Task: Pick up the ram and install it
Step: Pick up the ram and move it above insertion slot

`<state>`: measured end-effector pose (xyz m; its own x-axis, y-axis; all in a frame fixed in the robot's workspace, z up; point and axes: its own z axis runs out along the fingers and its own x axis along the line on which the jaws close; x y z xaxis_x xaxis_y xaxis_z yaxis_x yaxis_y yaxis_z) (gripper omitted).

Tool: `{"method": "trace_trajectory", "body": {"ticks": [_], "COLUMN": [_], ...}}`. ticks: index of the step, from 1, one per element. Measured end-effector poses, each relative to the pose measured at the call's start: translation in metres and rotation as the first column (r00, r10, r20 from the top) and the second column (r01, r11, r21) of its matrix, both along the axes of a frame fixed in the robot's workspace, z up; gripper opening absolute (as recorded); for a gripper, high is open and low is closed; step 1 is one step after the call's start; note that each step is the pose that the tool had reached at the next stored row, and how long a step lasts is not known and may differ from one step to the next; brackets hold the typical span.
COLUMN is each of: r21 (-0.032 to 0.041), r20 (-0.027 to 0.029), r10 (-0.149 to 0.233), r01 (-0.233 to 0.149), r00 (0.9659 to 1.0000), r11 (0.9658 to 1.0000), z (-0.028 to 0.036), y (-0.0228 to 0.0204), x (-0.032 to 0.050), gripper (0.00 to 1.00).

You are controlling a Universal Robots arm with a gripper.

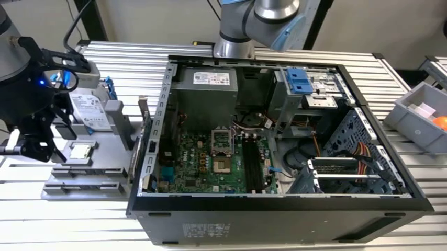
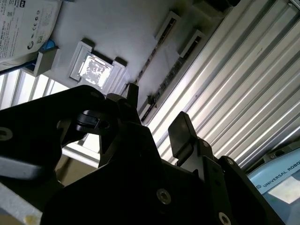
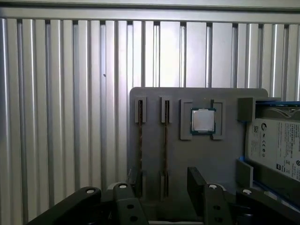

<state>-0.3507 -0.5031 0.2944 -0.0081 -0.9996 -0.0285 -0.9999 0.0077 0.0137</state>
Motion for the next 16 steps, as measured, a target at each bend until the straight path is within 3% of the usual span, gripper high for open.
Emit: {"method": "trace_trajectory", "body": {"ticks": [16], "r21": [-0.0011], "r20": [0.0001], "r10": [-0.002], "r01": [0.002], "r00": [1.0], "r11": [1.0], "z": [-0.0065], "y": [-0.0035], "x": [0.0], "gripper": [1.0]}}
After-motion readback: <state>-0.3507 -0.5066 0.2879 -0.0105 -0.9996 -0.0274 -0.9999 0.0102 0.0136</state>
